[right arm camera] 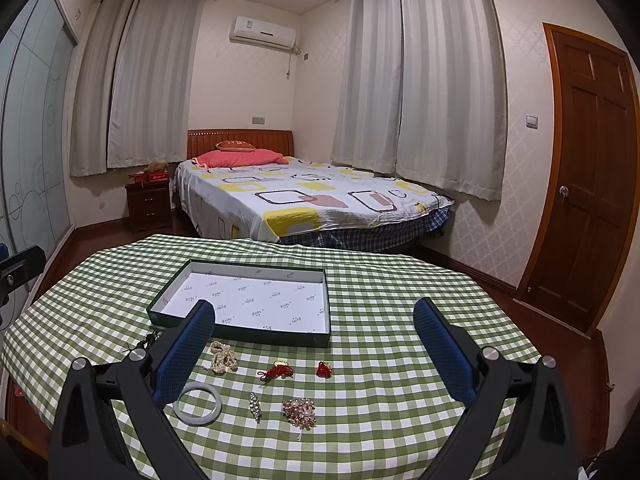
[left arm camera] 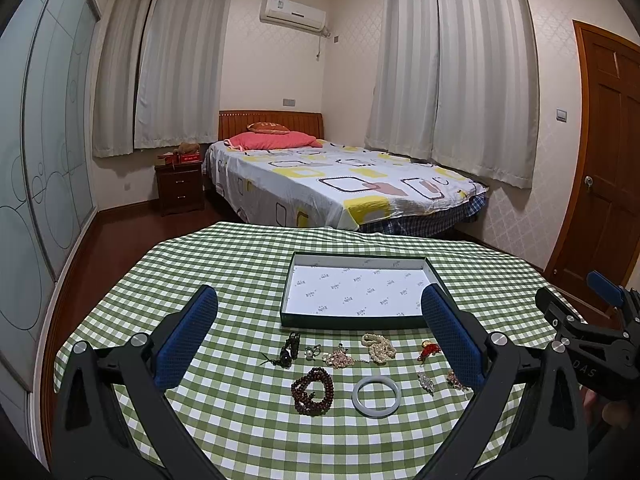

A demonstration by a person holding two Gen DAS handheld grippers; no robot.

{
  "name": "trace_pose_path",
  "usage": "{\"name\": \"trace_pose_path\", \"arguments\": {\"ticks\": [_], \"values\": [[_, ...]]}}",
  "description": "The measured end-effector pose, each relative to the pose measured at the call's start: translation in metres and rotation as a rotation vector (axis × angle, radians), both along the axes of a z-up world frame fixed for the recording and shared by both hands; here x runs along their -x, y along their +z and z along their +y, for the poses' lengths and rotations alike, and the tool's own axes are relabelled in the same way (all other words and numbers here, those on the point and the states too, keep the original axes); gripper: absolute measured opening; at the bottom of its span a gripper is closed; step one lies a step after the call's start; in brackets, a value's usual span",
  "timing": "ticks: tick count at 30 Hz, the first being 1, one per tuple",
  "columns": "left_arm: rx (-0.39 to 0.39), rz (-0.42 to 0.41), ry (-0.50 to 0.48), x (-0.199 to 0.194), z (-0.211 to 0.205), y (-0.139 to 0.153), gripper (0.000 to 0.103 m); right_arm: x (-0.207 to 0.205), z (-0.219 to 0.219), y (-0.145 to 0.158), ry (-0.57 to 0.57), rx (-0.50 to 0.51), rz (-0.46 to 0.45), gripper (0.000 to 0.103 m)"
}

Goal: Organize jewelry

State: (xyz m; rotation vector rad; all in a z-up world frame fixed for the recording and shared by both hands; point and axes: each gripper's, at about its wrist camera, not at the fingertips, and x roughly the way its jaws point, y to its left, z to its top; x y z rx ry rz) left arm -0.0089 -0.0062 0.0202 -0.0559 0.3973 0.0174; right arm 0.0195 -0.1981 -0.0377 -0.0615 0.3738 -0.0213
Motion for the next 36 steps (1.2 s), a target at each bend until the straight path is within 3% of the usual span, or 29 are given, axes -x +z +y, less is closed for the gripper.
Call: {"name": "trace_pose_path", "arguments": {"ticks": [36], "values": [[0.001,0.003,-0.001,0.0025,-0.0001,-0.0094,0.099,0.0027,-0.0004,0.0001,-0.001,0.006,-0.011,0.097]]}}
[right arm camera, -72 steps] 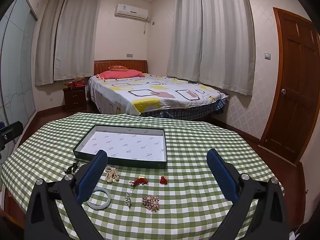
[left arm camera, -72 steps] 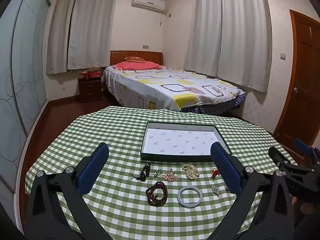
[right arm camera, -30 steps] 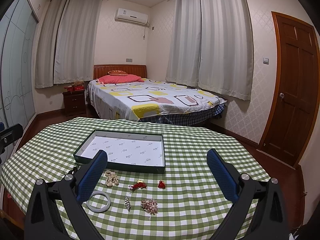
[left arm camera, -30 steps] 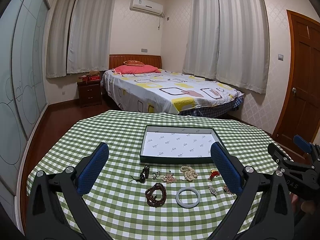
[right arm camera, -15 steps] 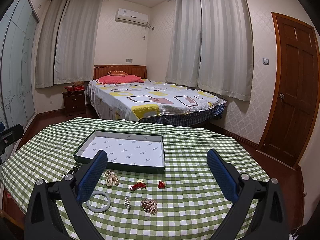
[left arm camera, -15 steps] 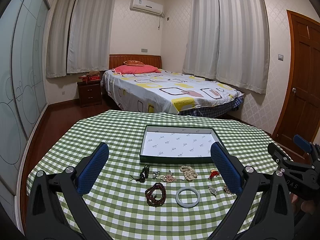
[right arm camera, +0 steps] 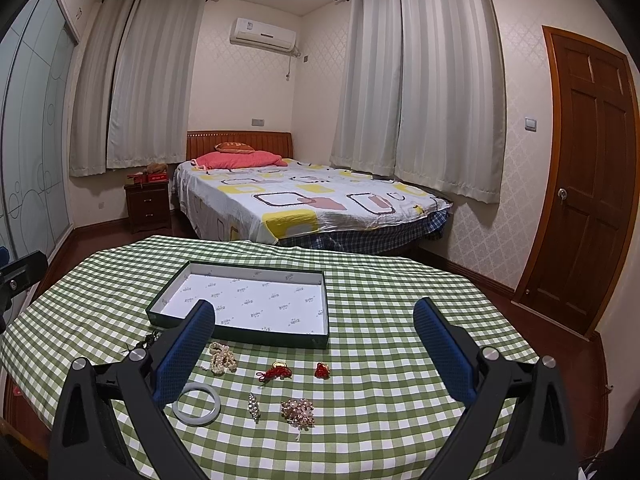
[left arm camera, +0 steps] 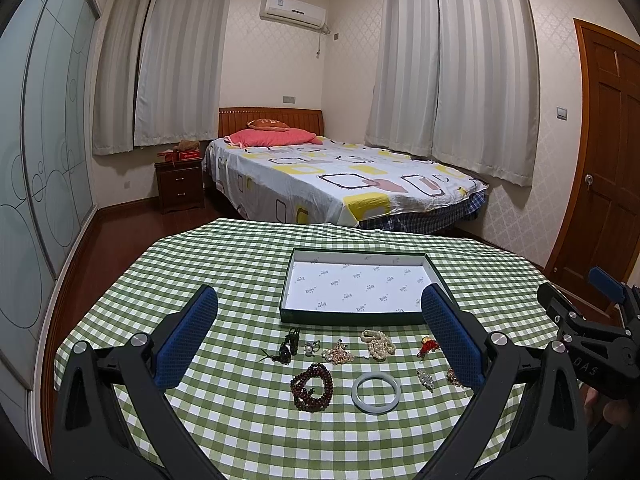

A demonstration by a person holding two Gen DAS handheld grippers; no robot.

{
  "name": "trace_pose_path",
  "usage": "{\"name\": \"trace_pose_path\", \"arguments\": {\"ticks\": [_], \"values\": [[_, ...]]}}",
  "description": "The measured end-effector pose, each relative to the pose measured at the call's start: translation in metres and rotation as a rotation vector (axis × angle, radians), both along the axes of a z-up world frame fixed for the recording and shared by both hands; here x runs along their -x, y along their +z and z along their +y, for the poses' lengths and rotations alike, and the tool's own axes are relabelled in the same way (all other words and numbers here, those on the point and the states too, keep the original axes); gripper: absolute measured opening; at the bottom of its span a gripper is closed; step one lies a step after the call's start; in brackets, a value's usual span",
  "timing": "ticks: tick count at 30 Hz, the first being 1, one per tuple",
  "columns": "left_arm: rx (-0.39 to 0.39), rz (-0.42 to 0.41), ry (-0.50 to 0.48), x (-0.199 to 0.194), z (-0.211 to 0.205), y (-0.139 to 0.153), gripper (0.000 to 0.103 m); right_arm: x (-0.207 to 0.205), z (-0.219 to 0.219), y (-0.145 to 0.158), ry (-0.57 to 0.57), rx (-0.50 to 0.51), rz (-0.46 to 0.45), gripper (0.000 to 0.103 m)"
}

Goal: Organize jewelry

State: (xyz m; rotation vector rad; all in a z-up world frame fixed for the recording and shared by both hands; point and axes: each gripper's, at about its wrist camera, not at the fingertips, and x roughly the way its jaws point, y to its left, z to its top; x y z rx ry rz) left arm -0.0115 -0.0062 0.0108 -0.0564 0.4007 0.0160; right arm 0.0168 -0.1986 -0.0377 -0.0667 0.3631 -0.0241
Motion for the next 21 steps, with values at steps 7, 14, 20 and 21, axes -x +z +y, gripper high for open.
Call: {"name": "trace_pose_path", "arguments": {"ticks": [7,14,20,21], "values": [[0.001,0.002,0.000,0.0005,0.0003,-0.0011,0.099,0.0000,0.0002,0.0000,0.000,0.000,-0.001,0.097],[0.002,0.003,0.000,0.0013,0.0002,-0.0018,0.099,-0.0006,-0.0001,0.0014,0.000,0.001,-0.001,0.097],[0.002,0.003,-0.001,0.0017,0.0001,-0.0023,0.099,-0.0004,0.0001,0.0010,0.002,0.002,-0.002,0.097],[0.001,0.002,-0.001,0.0022,0.0001,-0.0027,0.099,-0.0004,0.0001,0.0010,0.001,0.002,-0.002,0.097]]}}
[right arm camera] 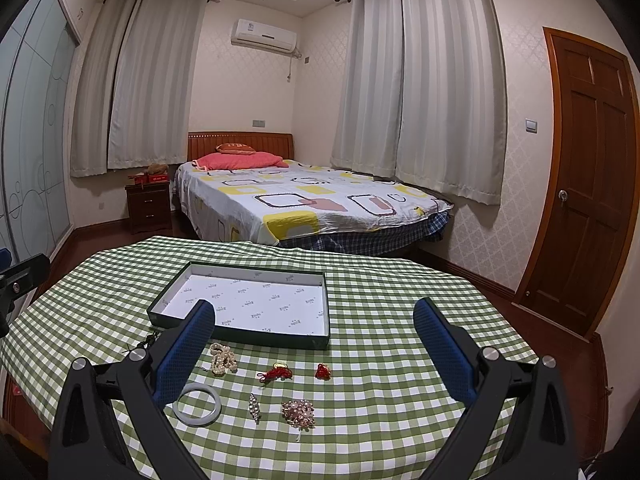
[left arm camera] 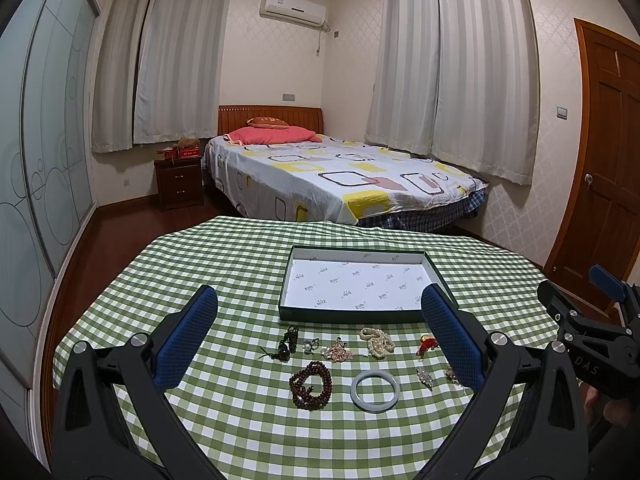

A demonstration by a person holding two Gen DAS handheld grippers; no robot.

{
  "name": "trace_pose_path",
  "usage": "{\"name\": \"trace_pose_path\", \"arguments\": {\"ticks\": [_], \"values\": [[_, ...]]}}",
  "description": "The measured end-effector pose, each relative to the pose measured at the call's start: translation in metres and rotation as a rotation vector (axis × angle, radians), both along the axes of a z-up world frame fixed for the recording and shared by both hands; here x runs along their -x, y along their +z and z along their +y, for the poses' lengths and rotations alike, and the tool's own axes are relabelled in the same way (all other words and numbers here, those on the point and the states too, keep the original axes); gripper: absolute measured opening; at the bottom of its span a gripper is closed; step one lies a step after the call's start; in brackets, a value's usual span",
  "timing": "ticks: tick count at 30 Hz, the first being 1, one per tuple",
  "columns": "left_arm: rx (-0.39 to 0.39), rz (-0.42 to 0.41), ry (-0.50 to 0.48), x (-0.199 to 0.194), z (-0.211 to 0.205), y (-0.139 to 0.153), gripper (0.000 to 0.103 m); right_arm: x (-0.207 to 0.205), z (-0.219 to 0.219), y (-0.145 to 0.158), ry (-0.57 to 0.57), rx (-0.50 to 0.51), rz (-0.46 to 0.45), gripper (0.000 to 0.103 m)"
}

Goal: Organize jewelry

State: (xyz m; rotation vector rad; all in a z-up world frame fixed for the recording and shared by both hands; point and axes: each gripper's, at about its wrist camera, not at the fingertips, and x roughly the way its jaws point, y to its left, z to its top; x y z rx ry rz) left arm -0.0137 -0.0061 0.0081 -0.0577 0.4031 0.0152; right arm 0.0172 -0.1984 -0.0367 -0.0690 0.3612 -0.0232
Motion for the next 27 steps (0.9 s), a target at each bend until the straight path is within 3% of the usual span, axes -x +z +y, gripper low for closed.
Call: {"name": "trace_pose_path", "arguments": {"ticks": [14,20,27], "values": [[0.012,0.058,0.000,-0.017,0.003,-0.022,0.099,-0.009,-0.003,-0.016,0.022,-0.007,0.013,0.097],[0.015,0.096,0.009,-0.035,0.011,-0.050,0.099,-0.018,-0.008,-0.042,0.026,0.006,-0.009,0.097],[-0.012,0.164,0.025,-0.062,0.019,-0.096,0.099,-0.036,-0.014,-0.086,0.046,0.030,0.025,0.097]]}}
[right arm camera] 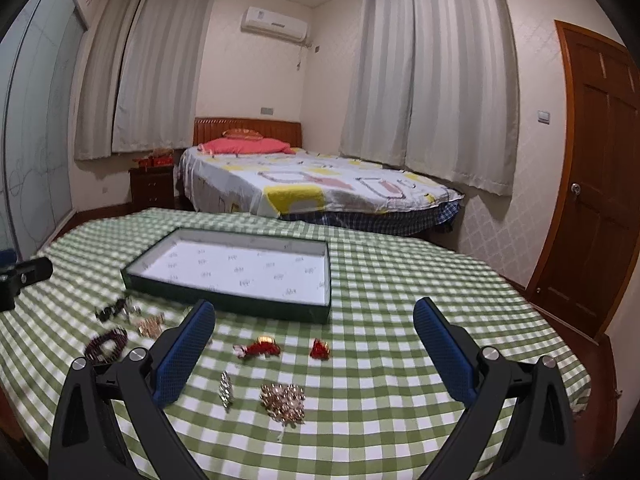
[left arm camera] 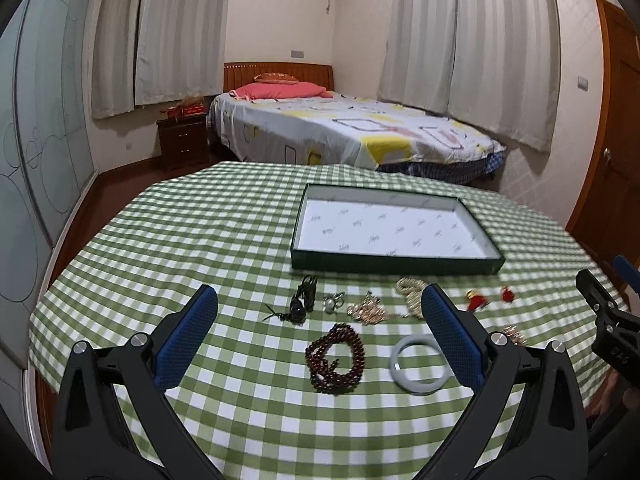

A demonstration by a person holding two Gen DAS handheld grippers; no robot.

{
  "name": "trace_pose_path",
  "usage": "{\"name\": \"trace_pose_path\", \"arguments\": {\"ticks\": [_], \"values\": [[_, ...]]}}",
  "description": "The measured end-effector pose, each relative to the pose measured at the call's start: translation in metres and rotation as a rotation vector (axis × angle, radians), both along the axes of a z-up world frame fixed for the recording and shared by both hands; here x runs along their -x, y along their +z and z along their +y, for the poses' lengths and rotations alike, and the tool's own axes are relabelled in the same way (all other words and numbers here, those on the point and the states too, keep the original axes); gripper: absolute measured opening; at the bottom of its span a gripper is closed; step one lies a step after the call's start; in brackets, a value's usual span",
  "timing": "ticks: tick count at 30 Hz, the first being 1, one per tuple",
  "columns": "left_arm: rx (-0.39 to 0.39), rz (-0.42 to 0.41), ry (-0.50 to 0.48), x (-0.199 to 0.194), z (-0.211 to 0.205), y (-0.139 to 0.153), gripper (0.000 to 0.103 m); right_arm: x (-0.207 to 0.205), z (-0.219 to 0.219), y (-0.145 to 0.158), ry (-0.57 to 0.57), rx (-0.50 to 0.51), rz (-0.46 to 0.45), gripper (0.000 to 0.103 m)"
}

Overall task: Organize jewelry
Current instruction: 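Grasp the dark red bead bracelet with left tool while right tool grasps the gold pearl brooch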

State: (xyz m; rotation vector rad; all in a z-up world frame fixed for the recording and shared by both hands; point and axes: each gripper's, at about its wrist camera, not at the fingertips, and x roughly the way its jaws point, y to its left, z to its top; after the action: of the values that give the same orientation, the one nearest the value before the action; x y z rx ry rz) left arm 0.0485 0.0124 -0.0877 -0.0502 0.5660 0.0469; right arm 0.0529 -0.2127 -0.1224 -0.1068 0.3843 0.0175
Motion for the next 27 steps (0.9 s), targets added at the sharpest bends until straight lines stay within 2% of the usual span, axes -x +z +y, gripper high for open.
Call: {"name": "trace_pose_path", "arguments": {"ticks": [6,14,16,18,21,22,25,27], "values": [[-0.016,0.060,-0.031,-0.022,0.002,-0.042,0.099,-0.014,-0.004,-0.031,0.039,-0.018,0.074,0.097],[-0.018,0.143,-0.051,-0.047,-0.002,-0.077,0.098,-0.034,-0.013,-0.060,0.047,-0.094,0.198,0.096],[-0.022,0.162,-0.052,-0.052,-0.003,-0.084,0.096,-0.039,-0.013,-0.067,0.051,-0.102,0.228,0.096],[-0.022,0.191,-0.051,-0.058,-0.002,-0.092,0.088,-0.043,-0.013,-0.072,0.059,-0.109,0.252,0.096],[-0.002,0.229,-0.058,-0.064,-0.001,-0.101,0.087,-0.046,-0.013,-0.077,0.065,-0.112,0.279,0.094],[0.000,0.233,-0.059,-0.066,-0.001,-0.103,0.087,-0.047,-0.013,-0.078,0.069,-0.113,0.289,0.090],[0.000,0.243,-0.062,-0.068,-0.001,-0.106,0.087,-0.053,-0.011,-0.084,0.071,-0.107,0.328,0.065],[0.003,0.256,-0.061,-0.070,-0.001,-0.108,0.087,-0.054,-0.011,-0.087,0.074,-0.112,0.351,0.063]]}}
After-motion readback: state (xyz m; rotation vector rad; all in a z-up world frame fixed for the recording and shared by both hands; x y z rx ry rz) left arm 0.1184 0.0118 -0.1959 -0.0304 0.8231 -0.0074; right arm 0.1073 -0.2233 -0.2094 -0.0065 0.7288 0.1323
